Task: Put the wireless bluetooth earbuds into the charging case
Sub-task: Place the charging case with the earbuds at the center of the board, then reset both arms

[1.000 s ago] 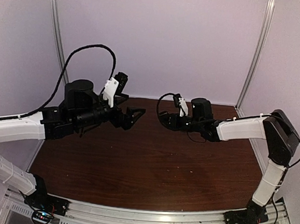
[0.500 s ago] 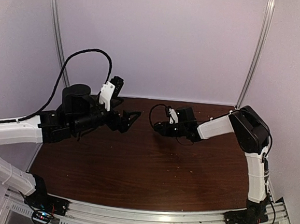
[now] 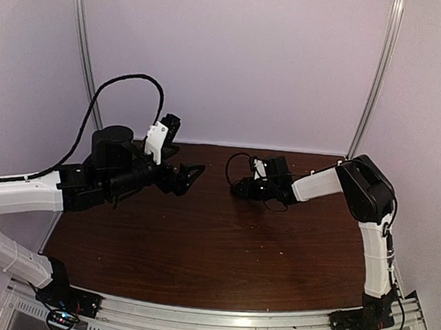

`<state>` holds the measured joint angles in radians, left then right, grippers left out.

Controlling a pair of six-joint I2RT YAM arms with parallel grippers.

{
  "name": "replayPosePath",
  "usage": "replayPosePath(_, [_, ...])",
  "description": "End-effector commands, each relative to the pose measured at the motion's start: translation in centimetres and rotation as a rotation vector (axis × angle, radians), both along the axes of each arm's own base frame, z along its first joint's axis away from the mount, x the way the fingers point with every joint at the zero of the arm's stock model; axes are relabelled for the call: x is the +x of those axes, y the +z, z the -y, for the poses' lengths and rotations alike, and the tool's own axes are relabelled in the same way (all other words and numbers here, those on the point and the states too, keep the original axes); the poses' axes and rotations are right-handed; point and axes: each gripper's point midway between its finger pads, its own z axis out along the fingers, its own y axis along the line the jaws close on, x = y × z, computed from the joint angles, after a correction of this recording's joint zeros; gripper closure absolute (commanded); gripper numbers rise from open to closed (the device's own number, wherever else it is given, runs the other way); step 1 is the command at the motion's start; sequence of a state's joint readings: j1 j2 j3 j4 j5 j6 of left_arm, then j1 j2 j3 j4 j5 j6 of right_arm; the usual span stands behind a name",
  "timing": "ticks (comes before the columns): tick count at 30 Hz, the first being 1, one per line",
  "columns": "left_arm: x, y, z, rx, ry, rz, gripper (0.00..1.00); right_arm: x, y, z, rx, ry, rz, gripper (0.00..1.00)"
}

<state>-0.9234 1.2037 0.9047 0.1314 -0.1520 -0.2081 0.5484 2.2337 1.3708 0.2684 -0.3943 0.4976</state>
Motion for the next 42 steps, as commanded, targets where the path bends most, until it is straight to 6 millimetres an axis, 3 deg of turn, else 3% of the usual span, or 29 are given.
replayPosePath(1, [0.2,1.7,-0.3,-0.049,0.010,0.035,0.02,1.1,0.7,1.5,-0.040,-0.042,0.021,0.54])
replayPosePath(9, [0.3,2.2,-0.5,-0.062,0.020,0.021,0.02,1.6,3.7,4.4,-0.067,-0.088,0.077,0.50])
replayPosePath(13, [0.8,1.8,-0.5,-0.051,0.038,-0.025,0.02,1.3,6.5,5.3,-0.049,-0.093,0.126,0.48])
replayPosePath(16, [1.6,1.7,-0.7,-0.064,0.059,-0.073,0.02,0.7,9.0,5.8,-0.048,-0.087,0.172,0.30])
replayPosePath(21, [3.3,1.9,-2.0,-0.072,0.098,-0.149,0.02,-0.7,14.3,7.5,-0.057,-0.105,0.269,0.20])
replayPosePath(24, [4.3,2.2,-2.8,-0.071,0.109,-0.167,0.02,-2.1,18.5,8.9,-0.047,-0.117,0.346,0.01])
replayPosePath(28, [6.4,1.5,-4.7,-0.051,0.166,-0.220,0.02,-4.0,21.6,11.2,-0.054,-0.131,0.398,0.00])
replayPosePath(36, [10.5,-1.4,-10.8,-0.107,0.285,-0.366,0.02,-7.9,23.9,17.0,-0.064,-0.282,0.431,0.00])
replayPosePath(39, [10.8,-3.8,-12.7,-0.114,0.328,-0.420,0.02,-9.6,22.9,18.7,-0.082,-0.330,0.419,0.00])
replayPosePath(42, [10.0,-6.4,-12.8,-0.110,0.318,-0.449,0.02,-10.8,21.6,19.9,-0.108,-0.360,0.409,0.00])
